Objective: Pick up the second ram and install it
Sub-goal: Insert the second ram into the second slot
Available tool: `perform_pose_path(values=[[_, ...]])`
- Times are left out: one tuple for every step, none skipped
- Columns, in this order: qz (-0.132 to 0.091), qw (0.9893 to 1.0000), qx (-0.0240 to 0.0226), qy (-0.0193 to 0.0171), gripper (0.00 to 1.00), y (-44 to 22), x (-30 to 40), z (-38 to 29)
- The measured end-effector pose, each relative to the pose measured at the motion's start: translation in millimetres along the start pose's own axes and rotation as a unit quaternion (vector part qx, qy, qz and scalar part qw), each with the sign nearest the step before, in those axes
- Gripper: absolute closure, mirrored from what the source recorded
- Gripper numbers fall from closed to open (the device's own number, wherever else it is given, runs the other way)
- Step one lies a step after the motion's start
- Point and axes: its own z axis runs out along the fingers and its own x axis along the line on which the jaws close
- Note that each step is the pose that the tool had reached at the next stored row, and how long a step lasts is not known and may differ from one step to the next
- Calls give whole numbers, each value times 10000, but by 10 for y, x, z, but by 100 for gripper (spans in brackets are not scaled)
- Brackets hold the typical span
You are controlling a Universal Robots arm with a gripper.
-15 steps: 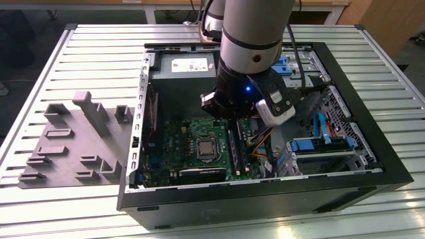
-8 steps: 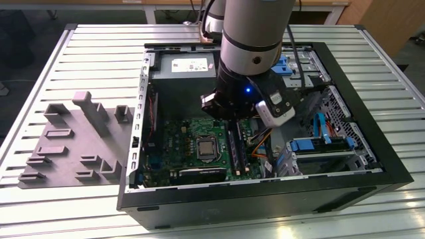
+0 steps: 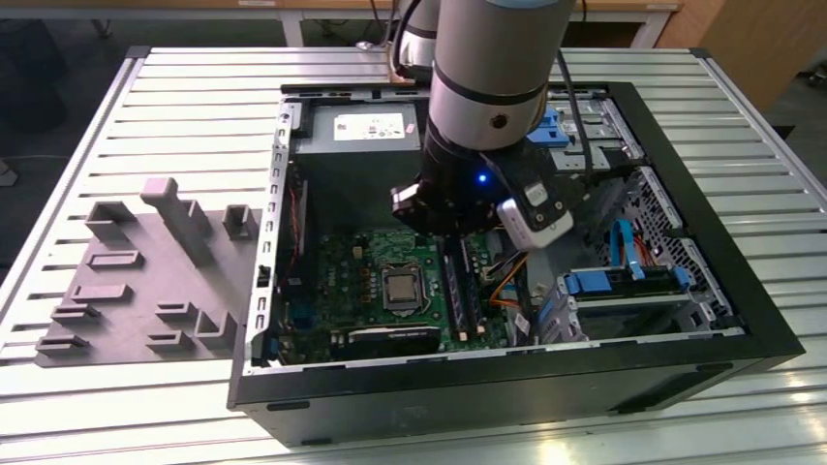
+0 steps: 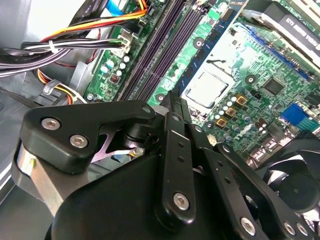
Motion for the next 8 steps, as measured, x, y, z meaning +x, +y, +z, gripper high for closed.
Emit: perform_pose_path(values=[[0, 10000, -1, 0, 89, 0, -1, 2], [1, 10000, 0, 0, 89, 0, -1, 3], [1, 10000, 0, 0, 89, 0, -2, 5], [1, 10000, -1, 0, 89, 0, -3, 7], [1, 10000, -1, 0, 89, 0, -4, 8], [2, 10000, -1, 0, 89, 0, -4, 10], [2, 10000, -1, 0, 89, 0, -4, 12], [2, 10000, 0, 0, 89, -1, -5, 13]])
